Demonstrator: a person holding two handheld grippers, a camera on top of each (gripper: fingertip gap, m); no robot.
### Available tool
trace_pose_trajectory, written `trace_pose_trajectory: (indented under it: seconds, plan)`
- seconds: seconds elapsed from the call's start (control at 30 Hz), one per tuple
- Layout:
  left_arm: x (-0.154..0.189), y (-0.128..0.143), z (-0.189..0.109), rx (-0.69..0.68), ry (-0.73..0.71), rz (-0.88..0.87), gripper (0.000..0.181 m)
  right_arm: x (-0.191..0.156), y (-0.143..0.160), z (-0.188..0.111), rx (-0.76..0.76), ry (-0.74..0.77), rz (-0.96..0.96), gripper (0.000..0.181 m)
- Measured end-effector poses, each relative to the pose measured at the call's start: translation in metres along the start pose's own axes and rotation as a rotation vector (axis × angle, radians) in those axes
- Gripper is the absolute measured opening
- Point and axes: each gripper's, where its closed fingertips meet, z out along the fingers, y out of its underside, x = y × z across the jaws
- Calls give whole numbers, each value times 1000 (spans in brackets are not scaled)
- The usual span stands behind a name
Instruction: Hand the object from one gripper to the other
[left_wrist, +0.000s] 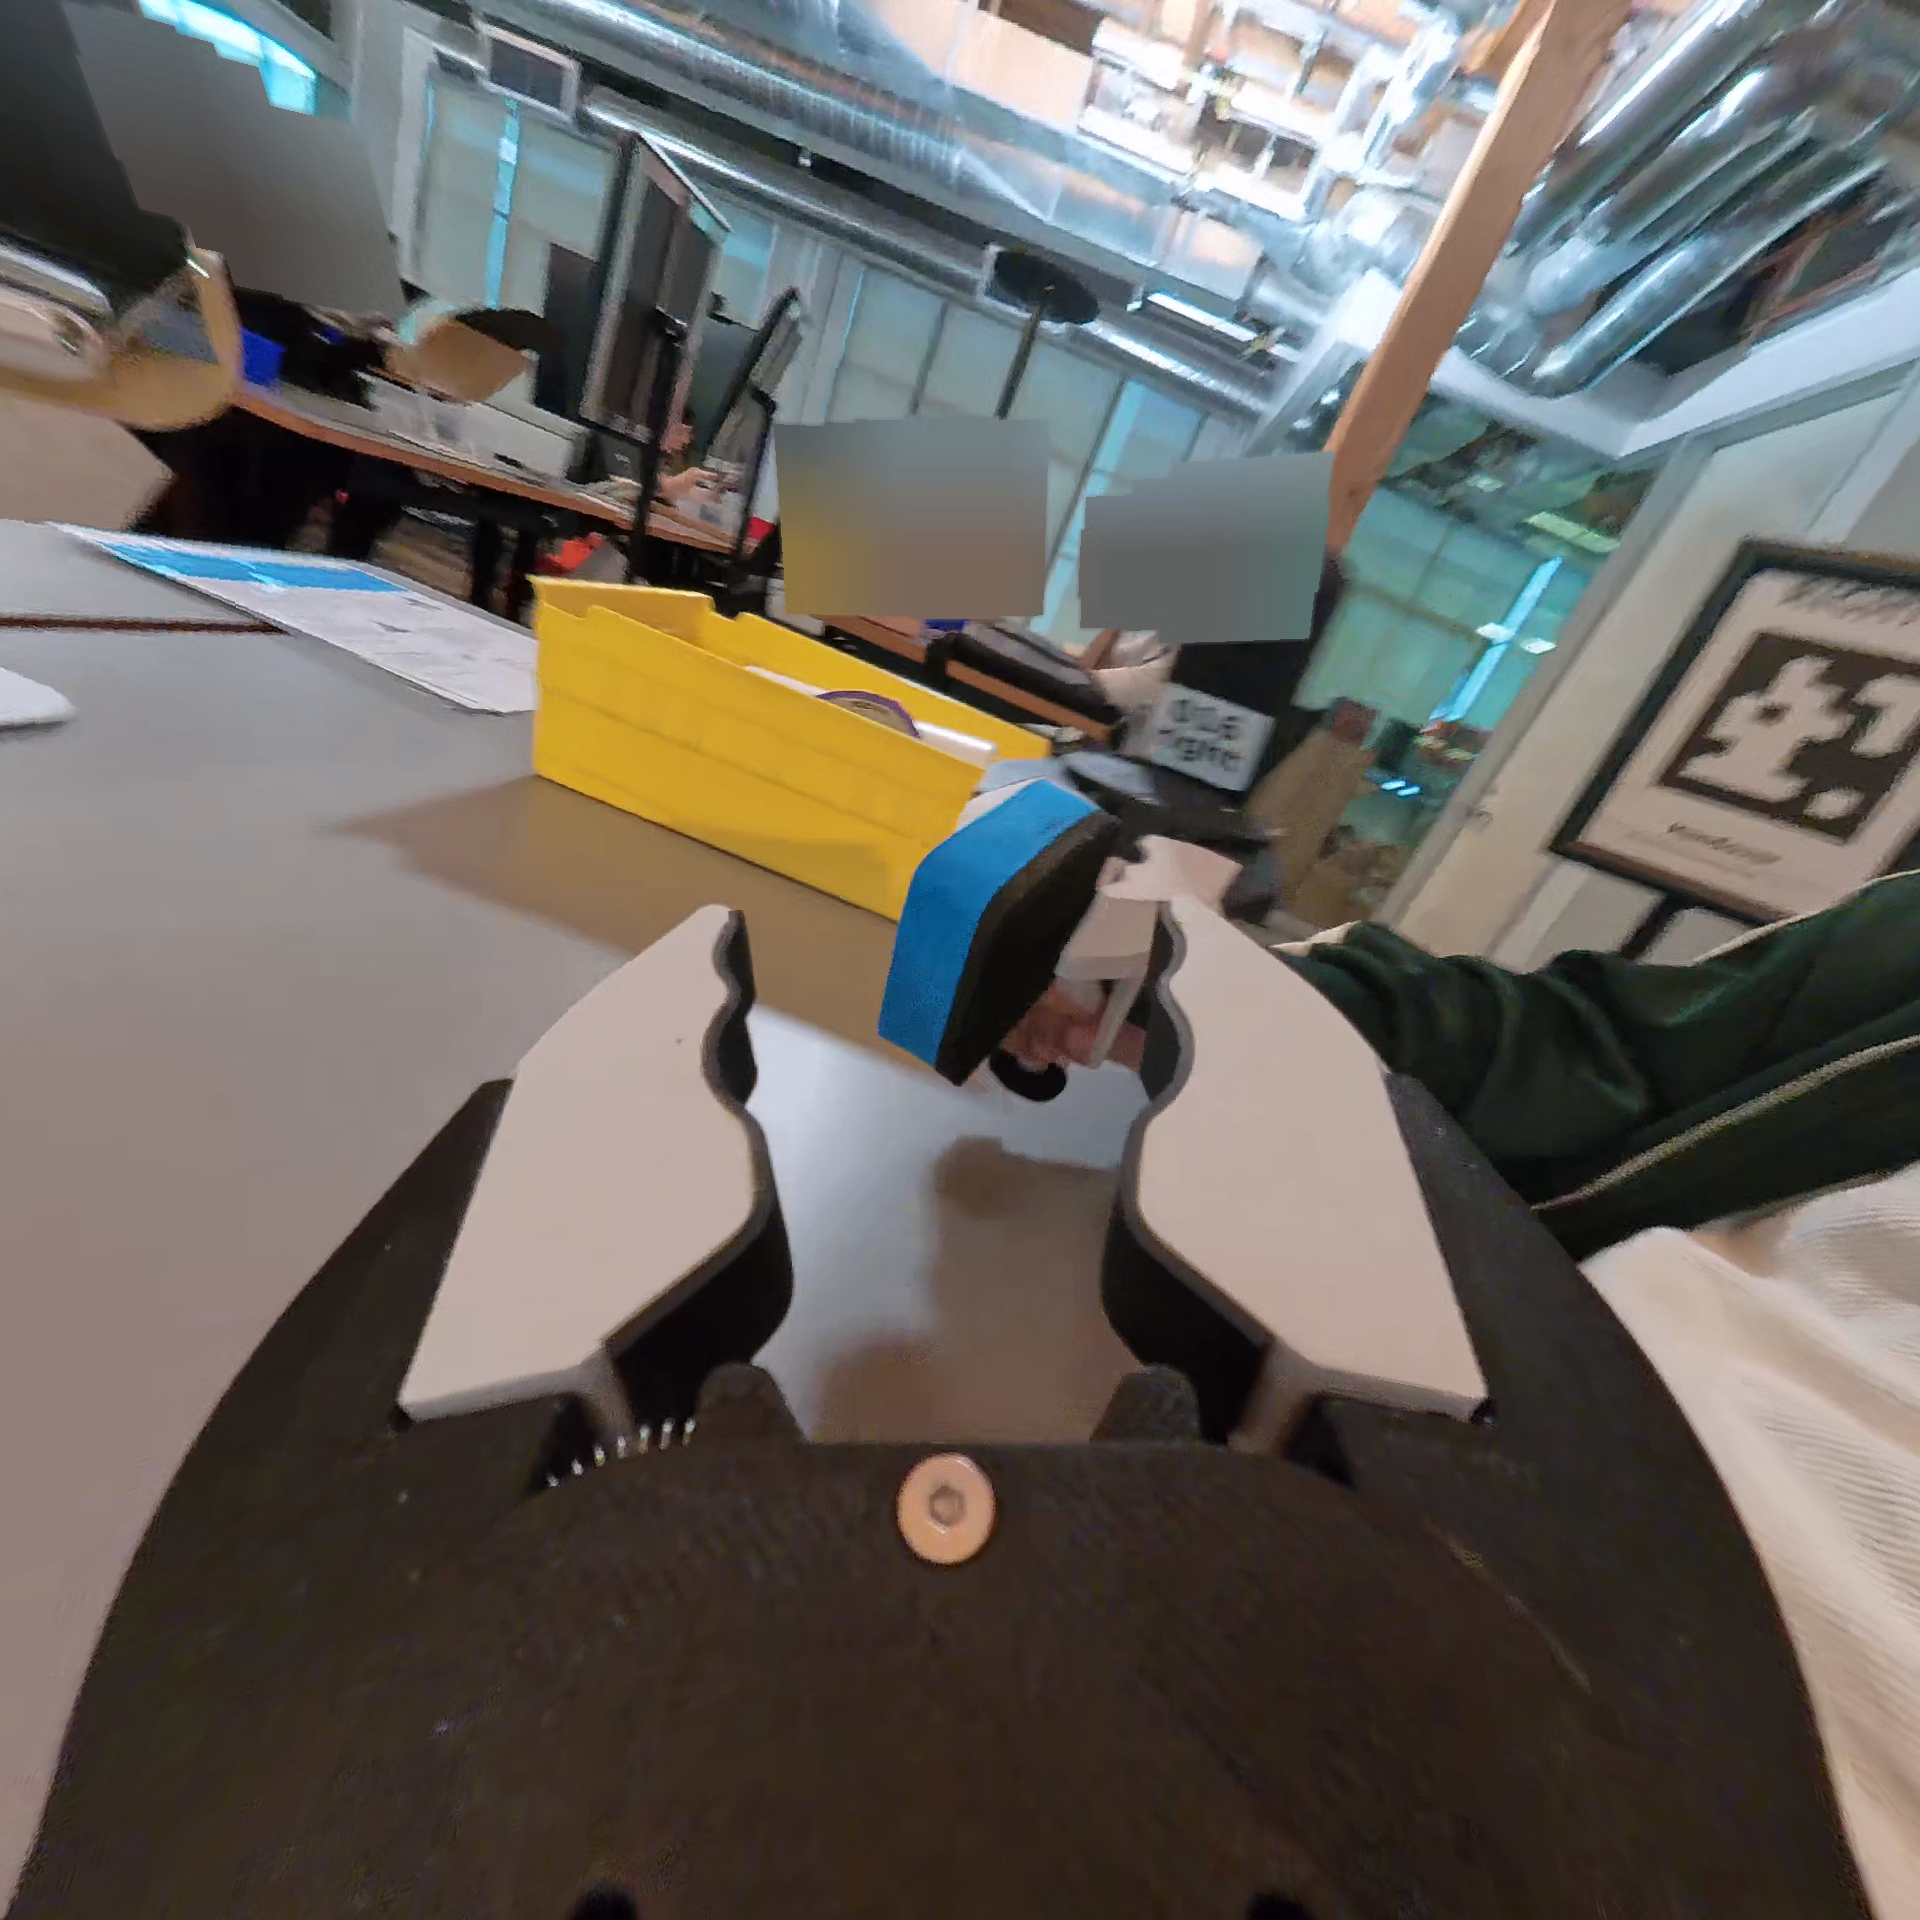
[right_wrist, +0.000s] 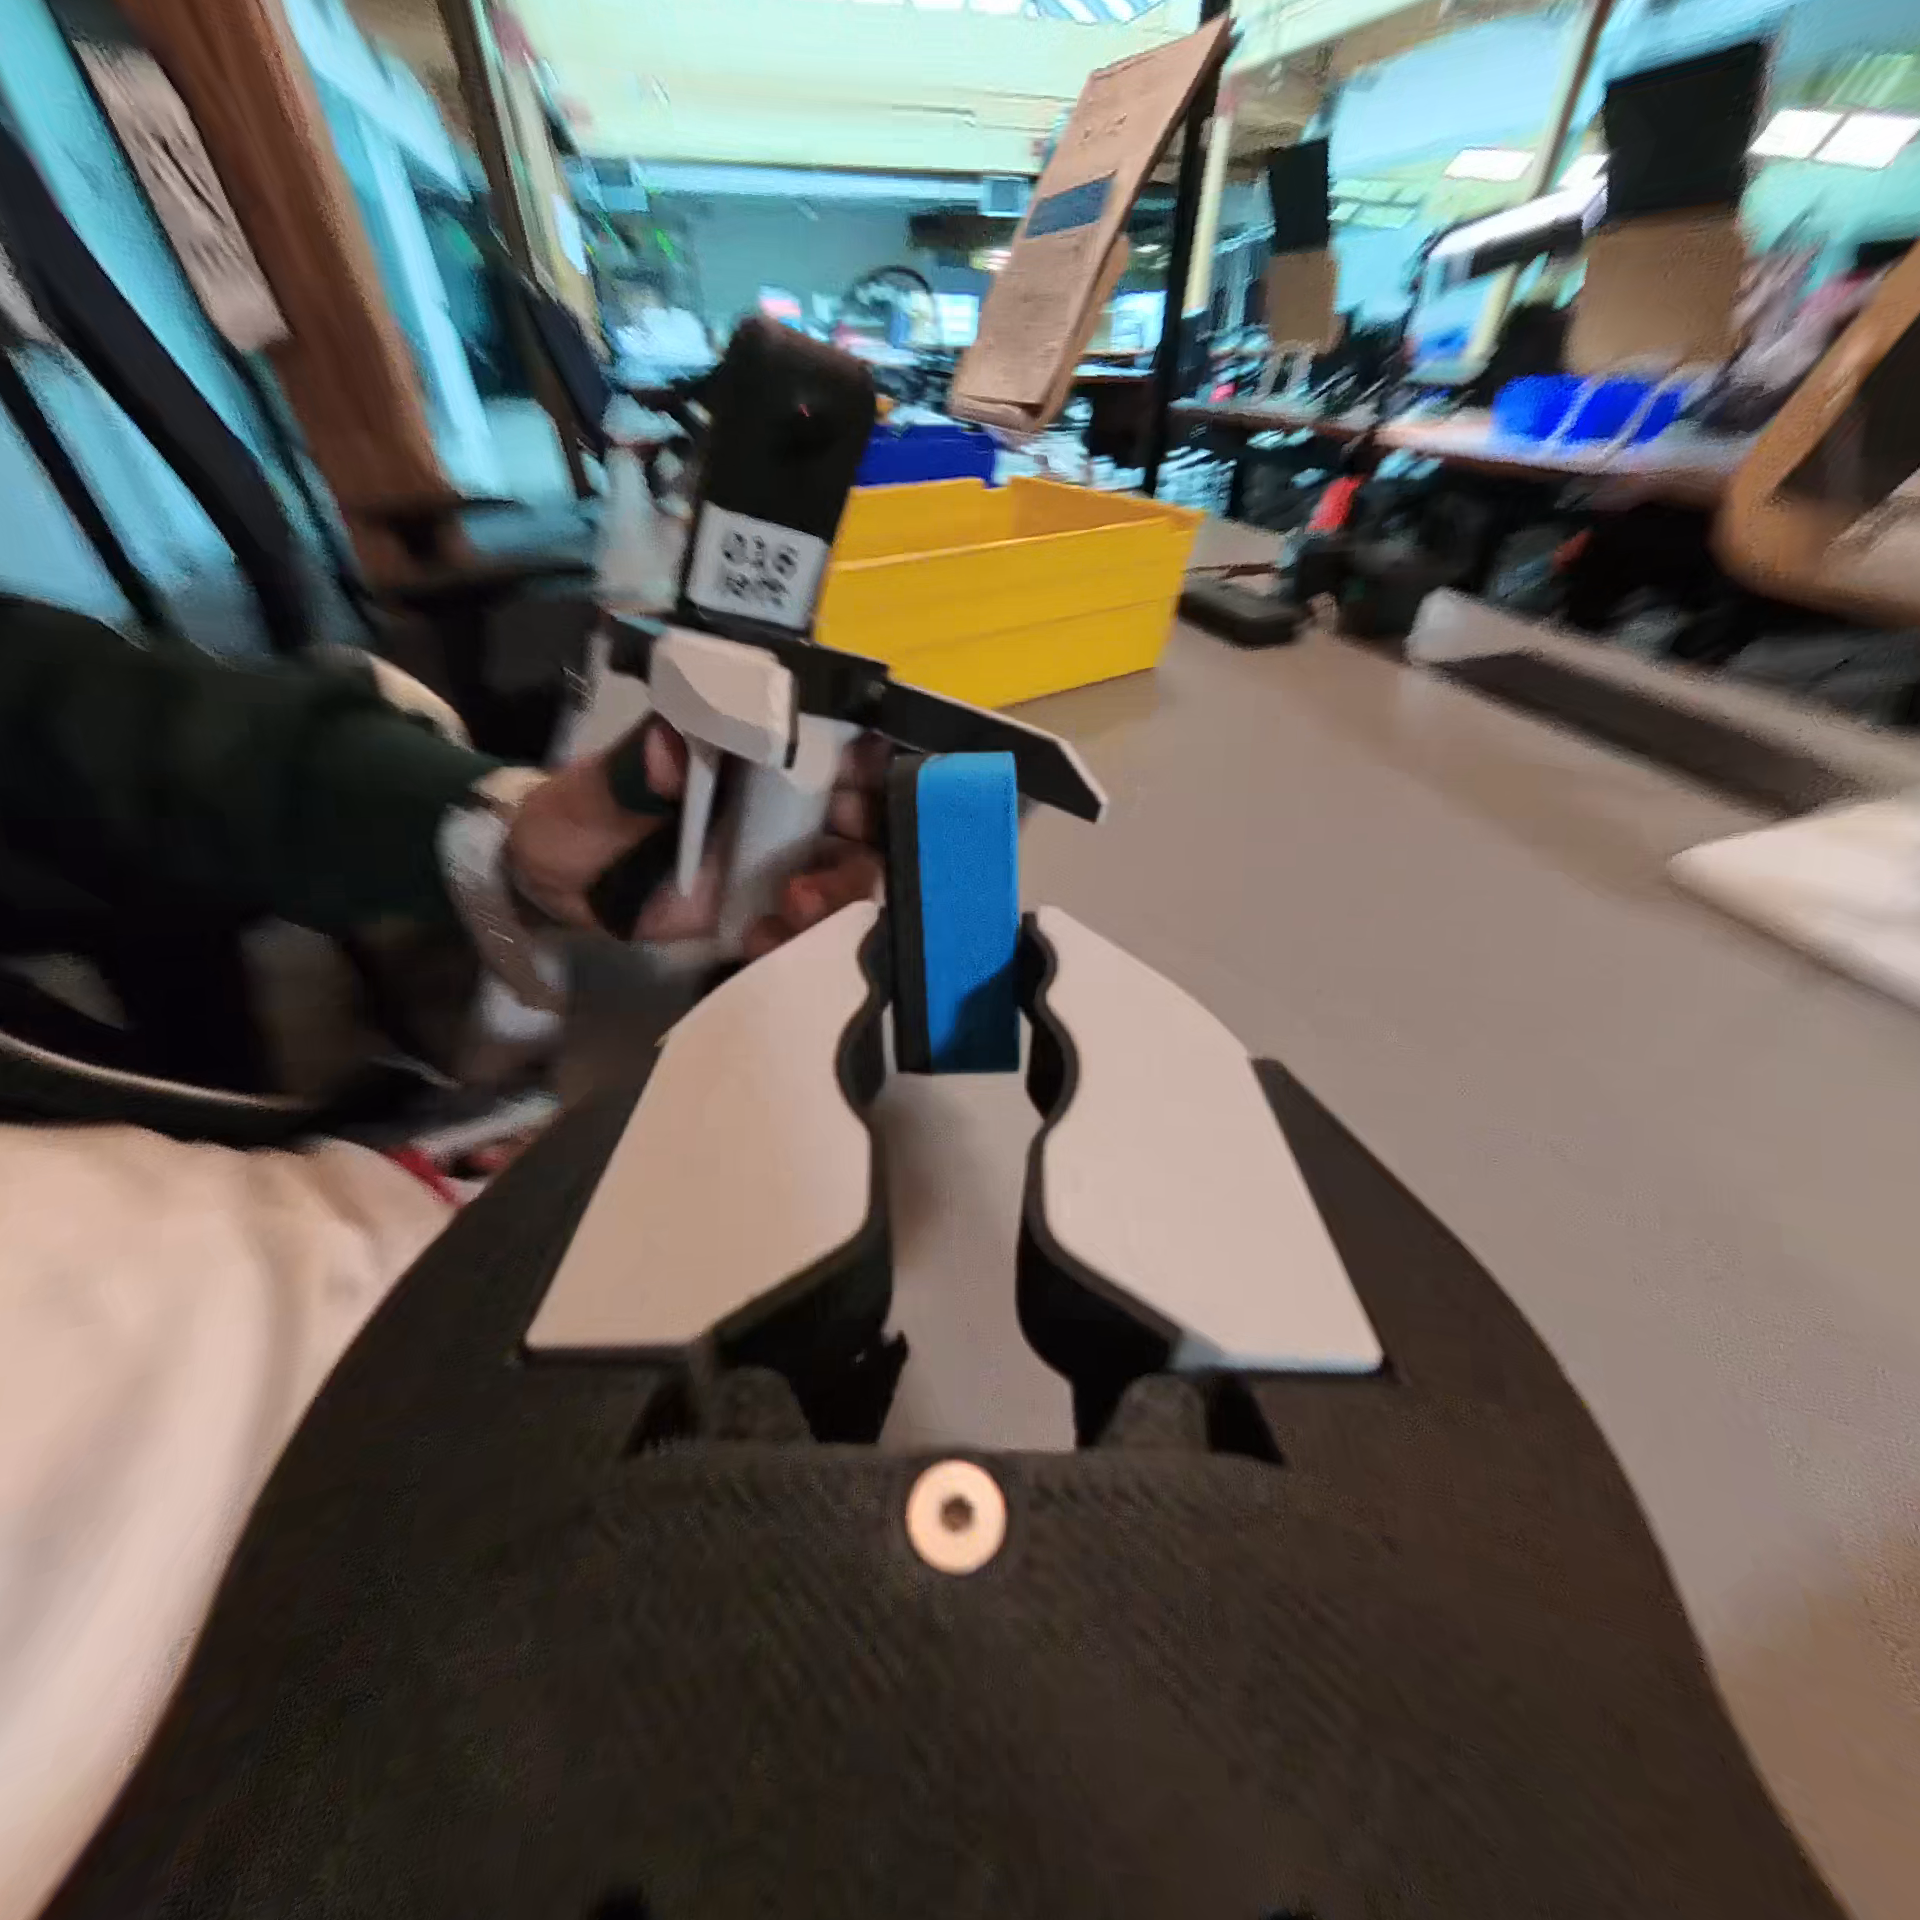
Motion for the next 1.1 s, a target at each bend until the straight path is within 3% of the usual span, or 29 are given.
trace_pose_trajectory:
  seconds: [0.13, 0.3, 0.4, 0.47, 0.5, 0.63, 0.73, 0.9, 1.1]
  plan:
    - [11, -3, -1, 28, 129, -152, 59, -5, -7, -2, 77, -143, 358, 23]
    - [16, 5, 1, -23, 147, -116, 45, -10, -7, 1, 92, -198, 436, 23]
    - [21, 7, 1, -48, 168, -101, 22, -17, -6, 5, 97, -233, 476, 23]
    - [21, 4, -1, -49, 165, -118, 22, -18, -5, 7, 98, -231, 472, 24]
    - [21, 3, -1, -47, 171, -126, 22, -15, -4, 7, 99, -206, 459, 33]
    - [14, 1, -3, -33, 142, -179, 22, 8, -8, 6, 150, -15, 301, 89]
    - [5, 3, -5, -33, 121, -266, 23, 13, -13, 2, 147, 72, 73, 108]
    - [1, 18, -7, -122, 214, -594, 24, -4, 4, 7, -19, 48, -385, 97]
    - [4, 21, -9, -162, 275, -717, 24, -22, 15, 12, -69, -24, -491, 75]
